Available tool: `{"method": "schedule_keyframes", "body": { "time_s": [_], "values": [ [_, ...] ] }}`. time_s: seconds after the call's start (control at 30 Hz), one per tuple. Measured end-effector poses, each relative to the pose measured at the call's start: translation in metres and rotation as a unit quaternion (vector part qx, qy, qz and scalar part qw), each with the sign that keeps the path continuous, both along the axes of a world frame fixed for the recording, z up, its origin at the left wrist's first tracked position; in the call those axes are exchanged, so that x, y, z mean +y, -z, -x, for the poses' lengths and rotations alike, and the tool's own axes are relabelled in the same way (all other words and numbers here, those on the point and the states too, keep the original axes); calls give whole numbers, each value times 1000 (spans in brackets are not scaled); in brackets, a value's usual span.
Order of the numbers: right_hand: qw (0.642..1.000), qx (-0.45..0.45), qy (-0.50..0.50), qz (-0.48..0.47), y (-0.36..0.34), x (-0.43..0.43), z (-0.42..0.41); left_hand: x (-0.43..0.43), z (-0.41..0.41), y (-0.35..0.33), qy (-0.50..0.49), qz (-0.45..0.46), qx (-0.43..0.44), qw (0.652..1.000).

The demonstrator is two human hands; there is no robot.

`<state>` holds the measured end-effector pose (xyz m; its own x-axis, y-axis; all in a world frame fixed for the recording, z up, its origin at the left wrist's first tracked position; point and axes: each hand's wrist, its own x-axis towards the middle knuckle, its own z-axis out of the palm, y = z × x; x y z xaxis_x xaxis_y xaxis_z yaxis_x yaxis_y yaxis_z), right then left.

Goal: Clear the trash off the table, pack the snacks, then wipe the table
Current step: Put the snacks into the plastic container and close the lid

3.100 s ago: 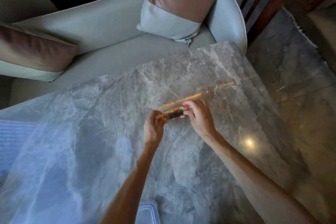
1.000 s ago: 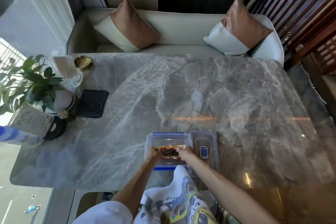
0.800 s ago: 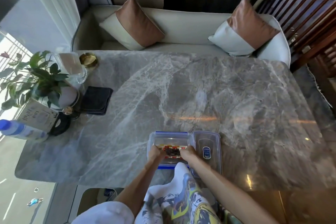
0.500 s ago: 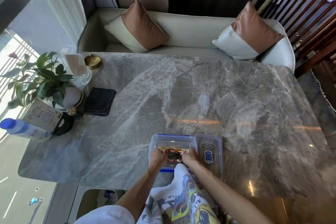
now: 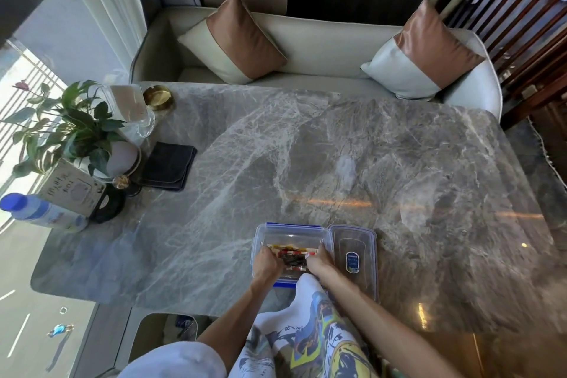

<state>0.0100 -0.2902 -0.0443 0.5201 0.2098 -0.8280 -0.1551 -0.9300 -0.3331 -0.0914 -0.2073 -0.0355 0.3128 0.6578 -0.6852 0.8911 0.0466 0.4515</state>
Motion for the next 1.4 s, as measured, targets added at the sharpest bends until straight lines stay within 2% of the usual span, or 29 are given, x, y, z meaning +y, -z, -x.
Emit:
{"method": "schedule_keyframes", "body": {
  "time_s": [0.17,0.47,0.67,0.8,0.93,1.03,1.13,1.2,1.3,1.4],
  "values": [
    [998,-35,41,10,4,0,5,-2,5,1,8,-11,1,1000],
    [998,-33,37,-30,0,-1,6,1,4,-2,19,-4,-7,1000],
    [997,-39,0,-63,-8,-10,3,-1,6,-11,87,-53,-35,994],
    [990,-91,-16,-105,-22,-24,0,1,12,-24,132,-93,-23,987],
    [983,-157,-13,-95,-31,-42,-15,5,8,-36,146,-119,-11,982],
    [986,-150,19,-70,-27,-62,-32,0,-6,-40,158,-136,-20,978],
    [980,-158,87,-79,-23,-86,-54,-12,-41,-44,226,-142,-15,963],
    [976,-165,133,-44,-22,-104,-67,-21,-74,-48,274,-153,-20,949],
    [983,-93,152,35,-9,-140,-78,-31,-129,-49,363,-171,-14,916],
    [987,39,155,15,4,-173,-68,-43,-178,-40,450,-165,37,877]
  ]
}}
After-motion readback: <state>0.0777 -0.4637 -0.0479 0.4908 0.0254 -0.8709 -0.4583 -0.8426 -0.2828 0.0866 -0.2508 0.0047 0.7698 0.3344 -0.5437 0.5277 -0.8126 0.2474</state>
